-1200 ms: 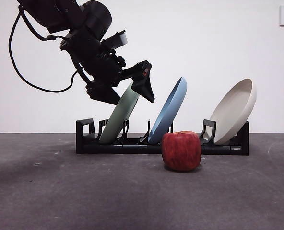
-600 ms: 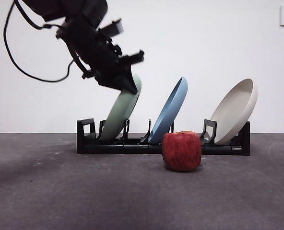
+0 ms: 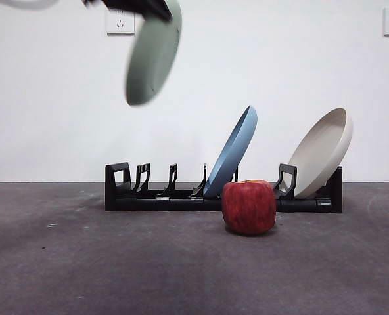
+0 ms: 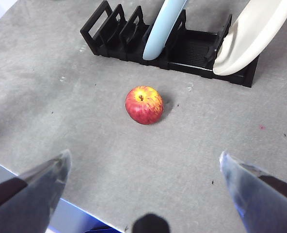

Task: Take the green plate from the plate rack,put the plate on the table,take the apple from the table,put the apple in the plate

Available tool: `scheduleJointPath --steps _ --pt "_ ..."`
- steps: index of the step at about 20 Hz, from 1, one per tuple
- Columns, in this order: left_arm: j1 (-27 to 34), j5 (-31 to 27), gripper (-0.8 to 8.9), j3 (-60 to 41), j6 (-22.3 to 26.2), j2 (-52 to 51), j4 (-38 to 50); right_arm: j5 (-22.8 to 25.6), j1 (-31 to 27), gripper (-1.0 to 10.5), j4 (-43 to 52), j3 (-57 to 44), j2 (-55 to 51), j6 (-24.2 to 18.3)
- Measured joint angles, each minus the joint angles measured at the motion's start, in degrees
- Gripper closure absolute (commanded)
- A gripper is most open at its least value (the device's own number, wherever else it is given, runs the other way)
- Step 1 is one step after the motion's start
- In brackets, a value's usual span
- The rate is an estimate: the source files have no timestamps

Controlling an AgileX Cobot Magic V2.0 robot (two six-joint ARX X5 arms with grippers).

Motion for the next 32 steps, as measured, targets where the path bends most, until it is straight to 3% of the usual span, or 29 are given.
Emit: scheduleJointPath --steps 2,6,8,14,21,27,28,31,32 --pt "-2.89 -2.71 8.19 0.02 5.22 -5.64 -10.6 0.0 0.0 2.6 0.0 0.0 0.0 0.0" --pt "-13.16 -16.98 8.19 -0.22 15.74 -9.92 -33.09 0.0 0.0 2.6 0.0 0.0 0.0 0.11" --pt "-18.51 -23.37 8.19 -3.96 17.05 -9.92 -35.56 -0.02 0.0 2.6 0.0 0.0 0.0 0.22" --pt "-33.99 -38.05 8.19 -25.42 16.57 -7.74 -21.97 -0.04 0.0 2.6 -0.02 0.0 0.0 0.22" --pt "-36.96 -39.47 8.19 -36.22 17.81 0.31 -4.96 -0.07 0.0 2.6 -0.02 0.0 0.0 0.26" --pt "-38.29 -41.75 8.11 -36.48 18.93 7.91 -1.42 -0.07 0.0 2.6 -0.02 0.0 0.0 0.28" --pt "-38.27 -40.79 7.95 -36.48 18.91 7.98 -1.4 -0.07 0.0 2.6 -0.02 0.0 0.0 0.28" --pt "-37.86 -35.87 5.2 -36.17 17.7 8.04 -1.57 -0.07 0.0 2.6 -0.02 0.0 0.0 0.28" --pt "-37.86 -35.67 4.91 -35.95 17.33 7.93 -1.55 -0.07 0.0 2.6 -0.02 0.0 0.02 0.31"
